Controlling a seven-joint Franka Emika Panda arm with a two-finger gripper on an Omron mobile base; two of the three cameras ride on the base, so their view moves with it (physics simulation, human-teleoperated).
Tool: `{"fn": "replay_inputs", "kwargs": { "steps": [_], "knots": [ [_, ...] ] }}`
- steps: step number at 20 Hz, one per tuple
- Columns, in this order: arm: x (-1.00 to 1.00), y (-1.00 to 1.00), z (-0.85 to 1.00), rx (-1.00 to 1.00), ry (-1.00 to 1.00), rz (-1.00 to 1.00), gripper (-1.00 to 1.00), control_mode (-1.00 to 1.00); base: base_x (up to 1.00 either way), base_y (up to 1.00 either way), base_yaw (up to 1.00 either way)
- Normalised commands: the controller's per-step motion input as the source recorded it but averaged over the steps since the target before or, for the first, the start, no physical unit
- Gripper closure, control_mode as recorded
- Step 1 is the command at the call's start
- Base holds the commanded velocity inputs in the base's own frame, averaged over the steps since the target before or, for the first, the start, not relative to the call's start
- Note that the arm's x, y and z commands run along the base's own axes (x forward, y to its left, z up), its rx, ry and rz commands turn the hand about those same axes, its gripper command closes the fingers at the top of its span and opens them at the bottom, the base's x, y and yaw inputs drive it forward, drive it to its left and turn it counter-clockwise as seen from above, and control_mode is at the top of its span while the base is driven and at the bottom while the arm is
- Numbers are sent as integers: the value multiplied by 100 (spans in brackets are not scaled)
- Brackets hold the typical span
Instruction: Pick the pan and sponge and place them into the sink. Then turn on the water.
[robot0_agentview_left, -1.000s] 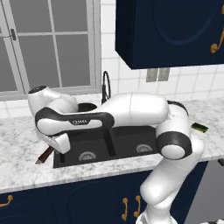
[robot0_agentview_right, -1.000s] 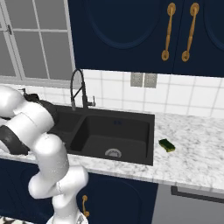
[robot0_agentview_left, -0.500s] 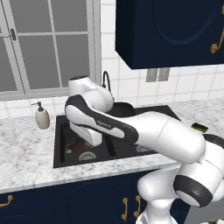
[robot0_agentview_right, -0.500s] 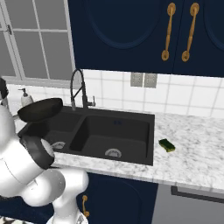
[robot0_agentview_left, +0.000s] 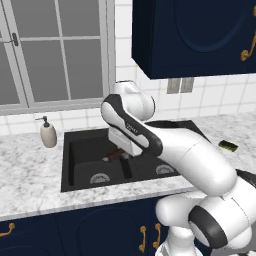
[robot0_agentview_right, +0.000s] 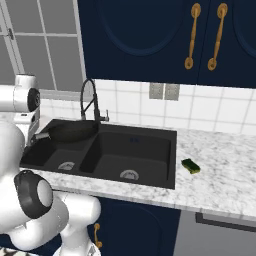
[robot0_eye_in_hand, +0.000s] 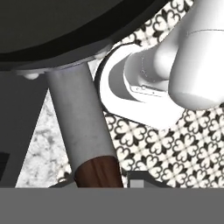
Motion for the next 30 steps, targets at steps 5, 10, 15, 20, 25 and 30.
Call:
{"fn": "replay_inputs", "kwargs": {
  "steps": [5, 10, 15, 20, 25, 30],
  "knots": [
    [47, -79, 1, 0, 6, -4, 100, -100, 0, 0, 0],
    [34, -86, 0, 0, 4, -2, 100, -100, 0, 0, 0],
    [32, -84, 0, 0, 3, -1, 100, -100, 0, 0, 0],
    [6, -55, 0, 0, 0, 0, 100, -100, 0, 0, 0],
    [0, -33, -2, 0, 0, 19, 100, -100, 0, 0, 0],
    [18, -29, 0, 2, 0, 61, 100, -100, 0, 0, 0]
  ]
}}
